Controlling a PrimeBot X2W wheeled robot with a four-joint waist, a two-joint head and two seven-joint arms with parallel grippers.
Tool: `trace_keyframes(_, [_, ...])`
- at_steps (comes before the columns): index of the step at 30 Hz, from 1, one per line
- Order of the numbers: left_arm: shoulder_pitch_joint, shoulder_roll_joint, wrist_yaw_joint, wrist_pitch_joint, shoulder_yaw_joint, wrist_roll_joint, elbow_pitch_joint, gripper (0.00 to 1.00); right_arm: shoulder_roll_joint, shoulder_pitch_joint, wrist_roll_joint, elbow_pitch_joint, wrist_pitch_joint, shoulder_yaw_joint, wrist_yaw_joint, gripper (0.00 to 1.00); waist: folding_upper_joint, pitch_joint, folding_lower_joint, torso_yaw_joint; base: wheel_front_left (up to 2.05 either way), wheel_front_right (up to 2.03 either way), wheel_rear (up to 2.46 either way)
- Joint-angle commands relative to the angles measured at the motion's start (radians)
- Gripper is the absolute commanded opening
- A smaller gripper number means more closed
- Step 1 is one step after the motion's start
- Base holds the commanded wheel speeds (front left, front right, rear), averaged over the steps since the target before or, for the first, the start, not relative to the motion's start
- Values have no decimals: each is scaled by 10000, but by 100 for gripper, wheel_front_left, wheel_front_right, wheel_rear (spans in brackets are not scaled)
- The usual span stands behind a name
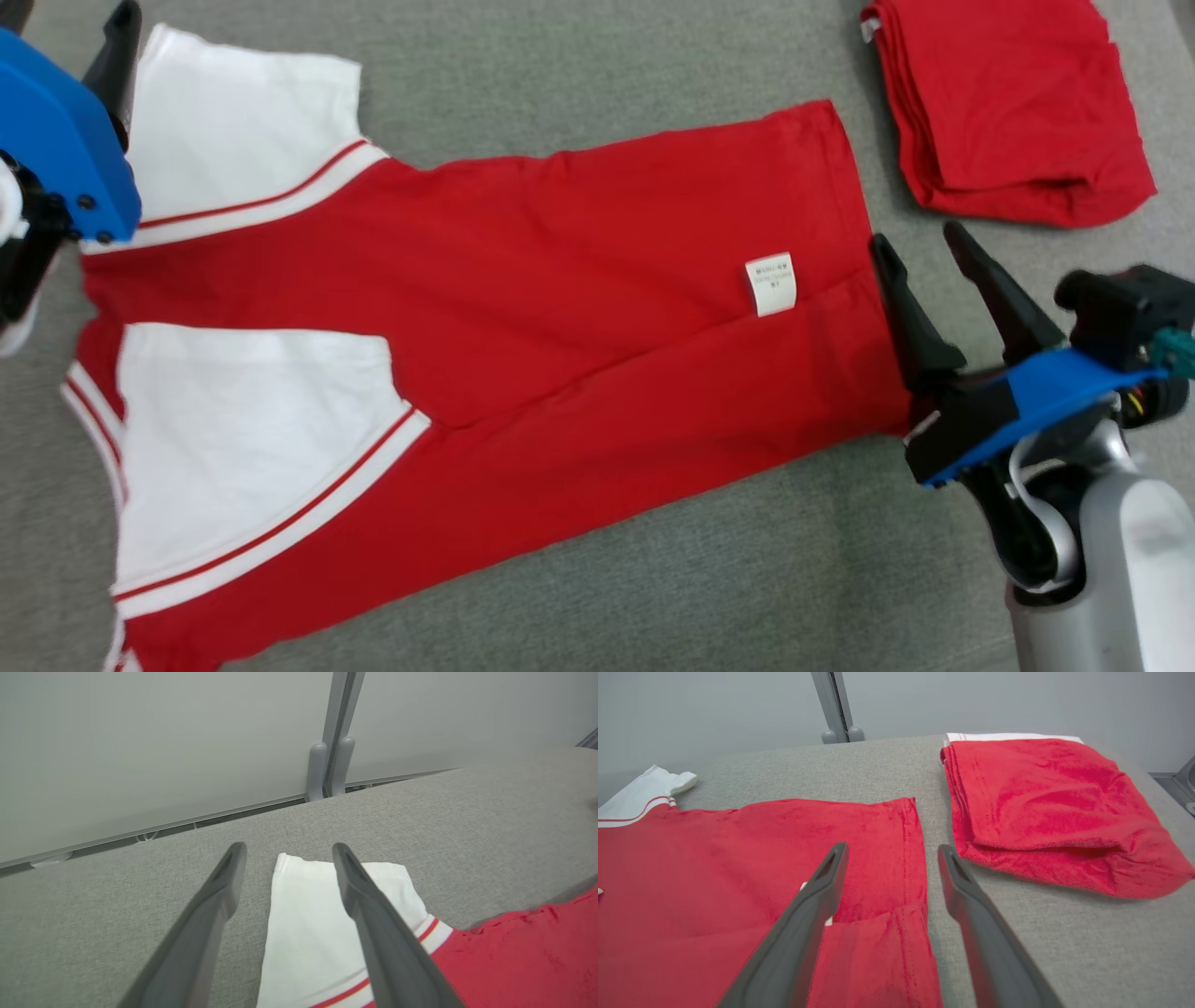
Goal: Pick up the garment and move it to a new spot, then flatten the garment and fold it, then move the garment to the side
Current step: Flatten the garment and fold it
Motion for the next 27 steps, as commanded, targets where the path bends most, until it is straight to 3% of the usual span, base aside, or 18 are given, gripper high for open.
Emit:
trace_keyframes(1, [-340, 31, -74, 224, -5, -6, 395, 100, -32, -382, 69, 181, -156, 238, 2, 100, -2, 266, -4, -207, 0, 0, 0])
trace_keyframes(11, [-481, 361, 30, 818, 212, -393, 1581, 100, -28, -1219, 191, 933, -688, 882, 2, 100, -2, 940, -4, -936, 0, 0, 0])
trace_keyframes(18, [-235, 622, 59, 983, 470, -718, 1598, 100, -26, -1517, 235, 1071, -859, 1103, 2, 100, -2, 1144, -4, -1229, 0, 0, 0])
trace_keyframes(27, [155, 447, -94, 1386, 275, -1106, 1361, 100, -26, -1729, 127, 1194, -879, 1169, 2, 100, -2, 1191, -4, -1238, 0, 0, 0])
